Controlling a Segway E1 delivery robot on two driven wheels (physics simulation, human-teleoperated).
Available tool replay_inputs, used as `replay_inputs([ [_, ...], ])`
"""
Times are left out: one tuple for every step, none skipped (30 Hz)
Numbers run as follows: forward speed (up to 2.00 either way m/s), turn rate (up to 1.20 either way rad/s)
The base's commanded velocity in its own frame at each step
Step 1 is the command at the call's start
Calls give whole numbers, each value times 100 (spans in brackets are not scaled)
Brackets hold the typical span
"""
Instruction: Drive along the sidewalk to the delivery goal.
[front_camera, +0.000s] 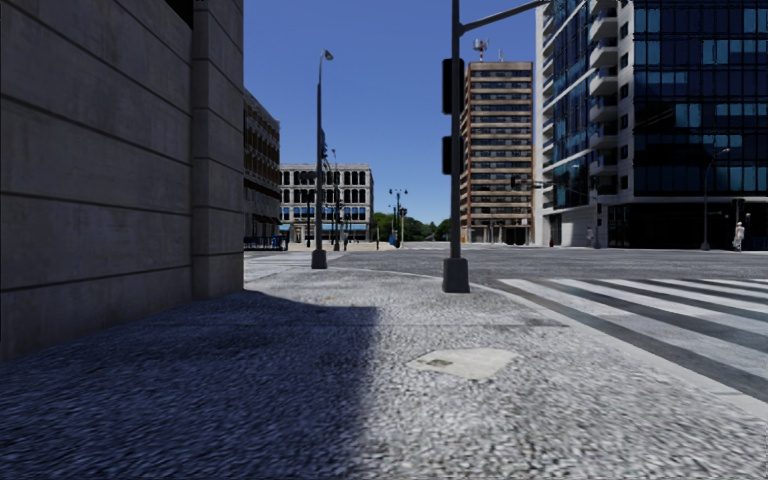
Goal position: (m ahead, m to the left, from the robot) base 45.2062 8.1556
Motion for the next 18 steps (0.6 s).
replay_inputs([
  [197,23],
  [197,26],
  [197,26],
  [197,27],
  [197,27],
  [197,27],
  [197,27],
  [197,27],
  [197,28],
  [197,30],
  [197,30],
  [197,32],
  [197,32],
  [197,32],
  [197,33],
  [197,33],
  [197,33],
  [197,33],
])
